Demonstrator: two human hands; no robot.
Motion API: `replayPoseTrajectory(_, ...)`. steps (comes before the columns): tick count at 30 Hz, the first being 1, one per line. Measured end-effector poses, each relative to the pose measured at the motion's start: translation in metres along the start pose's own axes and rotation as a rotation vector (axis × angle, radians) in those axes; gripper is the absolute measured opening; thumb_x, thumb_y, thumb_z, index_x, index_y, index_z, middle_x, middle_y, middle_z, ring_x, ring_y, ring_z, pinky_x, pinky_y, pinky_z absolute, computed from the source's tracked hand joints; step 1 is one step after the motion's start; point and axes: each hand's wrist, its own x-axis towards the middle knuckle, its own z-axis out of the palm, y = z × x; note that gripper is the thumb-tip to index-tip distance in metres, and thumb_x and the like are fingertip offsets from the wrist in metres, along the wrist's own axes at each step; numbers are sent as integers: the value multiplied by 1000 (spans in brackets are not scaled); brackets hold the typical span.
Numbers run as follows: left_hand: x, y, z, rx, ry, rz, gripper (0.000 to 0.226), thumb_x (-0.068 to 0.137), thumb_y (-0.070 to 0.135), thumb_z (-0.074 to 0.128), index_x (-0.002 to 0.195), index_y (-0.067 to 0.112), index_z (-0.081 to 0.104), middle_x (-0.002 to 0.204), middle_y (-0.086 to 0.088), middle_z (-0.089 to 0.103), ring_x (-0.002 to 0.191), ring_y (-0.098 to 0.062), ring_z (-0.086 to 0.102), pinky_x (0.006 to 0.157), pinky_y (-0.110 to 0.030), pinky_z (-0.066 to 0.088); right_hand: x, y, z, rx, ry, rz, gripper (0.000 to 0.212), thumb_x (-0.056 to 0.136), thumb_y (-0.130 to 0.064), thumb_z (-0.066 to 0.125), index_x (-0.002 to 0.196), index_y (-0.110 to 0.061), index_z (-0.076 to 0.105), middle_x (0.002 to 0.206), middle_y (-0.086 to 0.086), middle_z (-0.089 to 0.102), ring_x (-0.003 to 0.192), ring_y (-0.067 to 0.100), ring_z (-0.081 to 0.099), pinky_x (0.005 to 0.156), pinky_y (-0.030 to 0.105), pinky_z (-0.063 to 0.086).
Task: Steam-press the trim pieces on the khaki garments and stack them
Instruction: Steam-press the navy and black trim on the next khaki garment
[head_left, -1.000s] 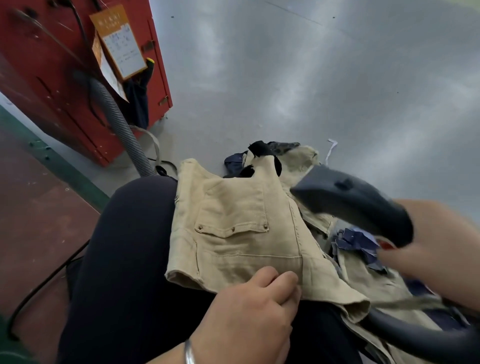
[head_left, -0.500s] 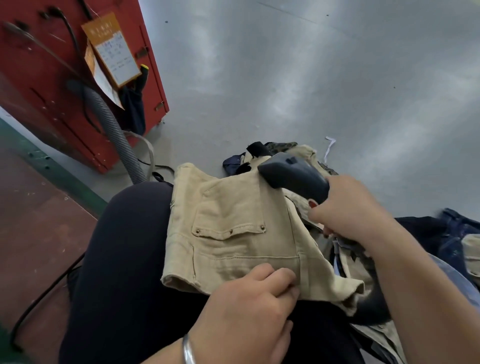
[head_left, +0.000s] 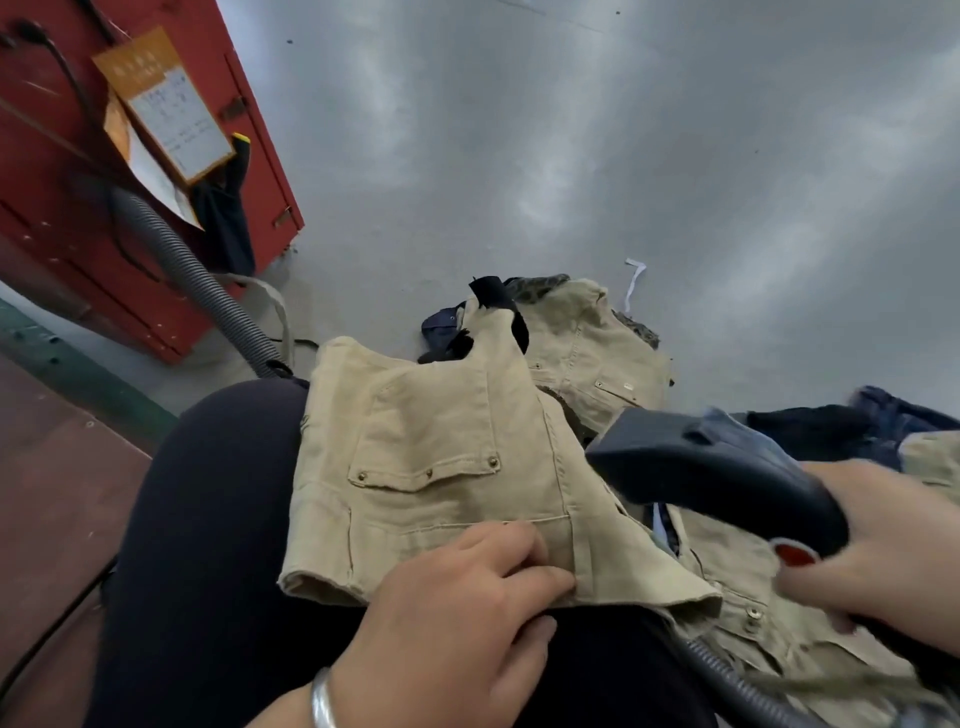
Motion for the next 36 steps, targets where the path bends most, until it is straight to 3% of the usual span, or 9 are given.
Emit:
replayPoseTrajectory(3, 2, -1, -1, 8, -12, 0, 25, 78, 41, 57, 100, 39, 69, 92, 21, 57, 84, 4, 55, 54, -17, 50, 11, -12, 18, -22, -75, -3, 24, 60, -18, 70, 78, -33, 62, 56, -14, 67, 39, 9, 62, 37, 21, 43)
replayPoseTrajectory(6, 6, -2, -2, 34, -26, 0, 20, 78, 40, 58, 95, 39, 68, 89, 21, 56, 81, 4, 54, 56, -14, 47, 35, -21, 20, 80, -66, -37, 18, 68, -9, 69, 77, -21, 59, 44, -3, 62, 32, 8, 53, 35, 16, 35)
replayPoseTrajectory(12, 7, -1, -1, -2, -12, -10, 19, 77, 37, 62, 95, 38, 68, 89, 19, 58, 82, 2, 56, 56, -20, 50, 106, -48, 13, 244, 59, -30, 12, 74, -3, 68, 82, -3, 59, 41, 6, 57, 35, 21, 51, 41, 27, 44)
replayPoseTrajectory(17, 7, -4, 0, -13, 25, 2, 19, 77, 35, 60, 93, 37, 70, 87, 19, 59, 80, 1, 57, 54, -20, 50, 119, -50, 1, 314, 78, -57, 29, 67, -12, 83, 80, -6, 58, 45, 6, 56, 37, 21, 52, 45, 34, 47)
replayPoseTrajectory(27, 6, -5, -1, -44, 6, 10, 20, 78, 33, 62, 97, 36, 67, 90, 17, 57, 83, -1, 55, 55, -25, 51, 78, -41, -15, 274, 124, -106, 29, 68, 0, 82, 80, -9, 56, 42, -3, 57, 36, 15, 57, 38, 21, 43)
replayPoseTrajectory(30, 1, -8, -9, -6, -41, 35, 34, 73, 34, 65, 108, 32, 65, 97, 16, 55, 91, -2, 52, 62, -26, 54, 72, -47, -16, 233, 126, -131, 33, 64, -2, 84, 80, -12, 57, 45, 2, 60, 38, 18, 59, 40, 26, 45)
replayPoseTrajectory(32, -7, -11, -15, 174, -85, 36, 62, 58, 39, 70, 119, 27, 62, 103, 13, 57, 94, -7, 57, 73, -26, 55, 71, -49, -12, 174, 133, -135, 33, 64, -4, 82, 82, -15, 57, 46, 4, 63, 38, 18, 61, 41, 28, 47)
replayPoseTrajectory(34, -13, -16, -23, 389, -85, -62, 89, 41, 38, 73, 127, 18, 60, 109, 5, 62, 96, -16, 62, 83, -37, 54, 70, -52, -7, 117, 131, -138, 35, 65, -5, 82, 84, -19, 56, 45, 0, 64, 37, 14, 61, 39, 26, 46)
replayPoseTrajectory(36, -18, -23, -31, 534, -83, -209, 96, 34, 31, 77, 126, 12, 61, 111, -5, 65, 97, -26, 64, 84, -49, 53, 70, -57, -2, 87, 124, -156, 36, 65, -4, 82, 83, -18, 54, 44, 0, 61, 35, 10, 58, 36, 18, 39)
